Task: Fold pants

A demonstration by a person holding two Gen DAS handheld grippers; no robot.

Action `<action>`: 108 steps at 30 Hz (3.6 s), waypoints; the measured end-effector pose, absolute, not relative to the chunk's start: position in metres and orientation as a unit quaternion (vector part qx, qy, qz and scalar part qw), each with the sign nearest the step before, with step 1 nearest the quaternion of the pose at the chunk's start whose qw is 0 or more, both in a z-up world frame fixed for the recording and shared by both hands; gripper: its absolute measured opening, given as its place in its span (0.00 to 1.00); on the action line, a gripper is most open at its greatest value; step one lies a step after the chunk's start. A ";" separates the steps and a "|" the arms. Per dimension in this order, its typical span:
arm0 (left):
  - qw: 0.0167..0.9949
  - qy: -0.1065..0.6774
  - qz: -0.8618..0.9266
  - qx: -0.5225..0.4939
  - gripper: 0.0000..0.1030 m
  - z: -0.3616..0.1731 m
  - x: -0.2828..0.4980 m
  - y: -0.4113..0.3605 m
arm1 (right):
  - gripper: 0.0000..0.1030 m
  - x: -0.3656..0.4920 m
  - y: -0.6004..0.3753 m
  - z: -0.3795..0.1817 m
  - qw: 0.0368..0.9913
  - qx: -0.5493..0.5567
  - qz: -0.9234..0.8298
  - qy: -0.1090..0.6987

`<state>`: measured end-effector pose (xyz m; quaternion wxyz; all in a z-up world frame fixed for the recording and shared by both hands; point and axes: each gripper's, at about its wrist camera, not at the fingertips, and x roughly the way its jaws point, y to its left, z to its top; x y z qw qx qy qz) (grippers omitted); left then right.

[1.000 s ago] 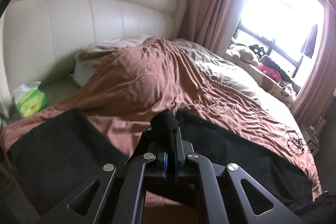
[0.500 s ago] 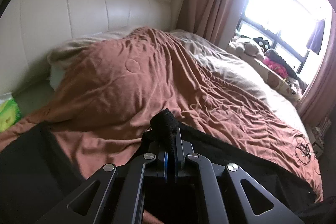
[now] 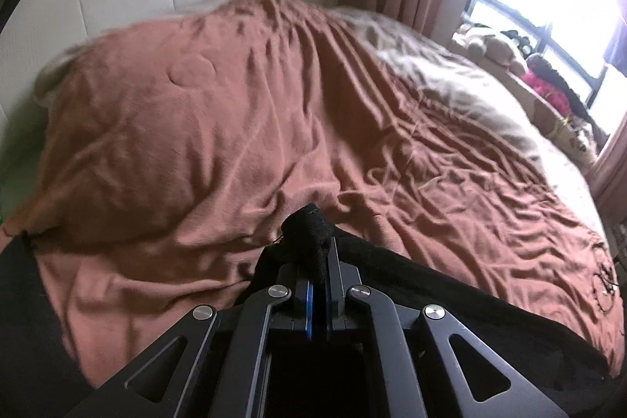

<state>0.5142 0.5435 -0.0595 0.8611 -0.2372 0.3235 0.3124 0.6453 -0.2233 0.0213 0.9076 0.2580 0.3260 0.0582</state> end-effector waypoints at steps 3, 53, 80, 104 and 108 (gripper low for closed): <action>0.854 0.336 0.320 -0.236 0.04 -0.076 0.531 0.549 | 0.00 0.668 -0.207 0.020 0.910 0.242 0.048 0.332; 0.855 0.378 0.254 -0.247 0.55 -0.063 0.394 0.490 | 0.83 0.532 -0.252 0.035 0.917 0.204 0.117 0.323; 0.807 0.373 0.287 -0.356 0.04 -0.162 0.378 0.512 | 0.83 0.497 -0.281 -0.031 0.857 0.320 0.159 0.371; 0.791 0.355 0.286 -0.407 0.69 -0.148 0.341 0.503 | 0.65 0.546 -0.252 -0.051 0.859 0.316 0.127 0.383; 0.786 0.344 0.270 -0.436 0.68 -0.160 0.345 0.507 | 0.66 0.544 -0.254 -0.053 0.856 0.323 0.134 0.381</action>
